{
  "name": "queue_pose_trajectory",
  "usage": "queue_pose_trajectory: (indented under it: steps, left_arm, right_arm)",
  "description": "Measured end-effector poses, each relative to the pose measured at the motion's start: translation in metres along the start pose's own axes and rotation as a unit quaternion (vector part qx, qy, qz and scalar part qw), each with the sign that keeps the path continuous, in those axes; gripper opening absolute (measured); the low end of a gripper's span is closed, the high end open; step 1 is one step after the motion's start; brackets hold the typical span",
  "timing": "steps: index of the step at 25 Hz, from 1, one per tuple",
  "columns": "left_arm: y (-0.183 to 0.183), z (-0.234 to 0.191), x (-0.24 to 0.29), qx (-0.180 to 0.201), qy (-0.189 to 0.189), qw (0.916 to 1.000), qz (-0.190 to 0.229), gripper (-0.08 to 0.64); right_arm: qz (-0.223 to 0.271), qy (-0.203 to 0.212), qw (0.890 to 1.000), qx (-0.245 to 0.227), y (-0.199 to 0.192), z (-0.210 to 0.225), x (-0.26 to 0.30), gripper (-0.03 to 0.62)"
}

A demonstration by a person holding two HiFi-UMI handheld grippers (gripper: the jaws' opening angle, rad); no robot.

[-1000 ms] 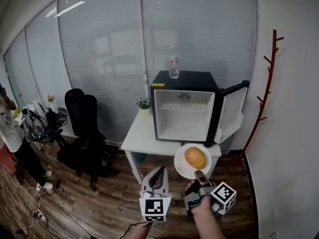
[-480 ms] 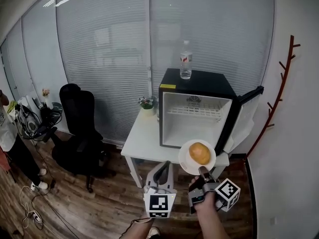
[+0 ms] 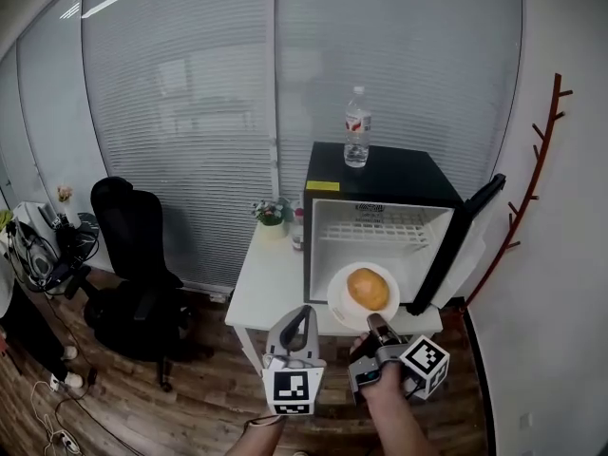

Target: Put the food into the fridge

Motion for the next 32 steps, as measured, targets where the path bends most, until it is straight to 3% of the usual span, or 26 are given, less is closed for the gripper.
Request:
queue_pose_trajectory:
  steps: [10, 19, 25, 32]
  left_arm:
    - [-0.037, -0.006, 0.061, 0.0, -0.006, 1.0, -0.005, 0.029]
    - [-0.073, -0.006, 0.145, 0.021, 0.026, 0.9994, -0.003, 0.029]
    - [-0.086, -0.016, 0.17, 0.04, 0.056, 0.9976, -0.01, 0.029]
    - [-0.092, -0.035, 0.178, 0.049, 0.066, 0.9966, -0.008, 0.029]
  right_arm:
    - [0.0, -0.01, 1.0, 0.01, 0.013, 0.012, 0.071, 0.038]
    - [-0.038, -0.011, 0.999, 0.019, 0.04, 0.022, 0.174, 0.038]
    - [-0.076, -0.026, 0.997, 0.014, 0.033, 0.027, 0.222, 0.038]
    - [-0.086, -0.041, 0.995, 0.01, 0.011, 0.028, 0.253, 0.038]
Point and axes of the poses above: the fingertips, and each gripper's own axes: x forward along the fingers, z to its right, y out of its top, the point moved 5 cm from there along -x, backward along the fingers, and after that the axes turned 15 degrees about z, right-handed, at the moved point
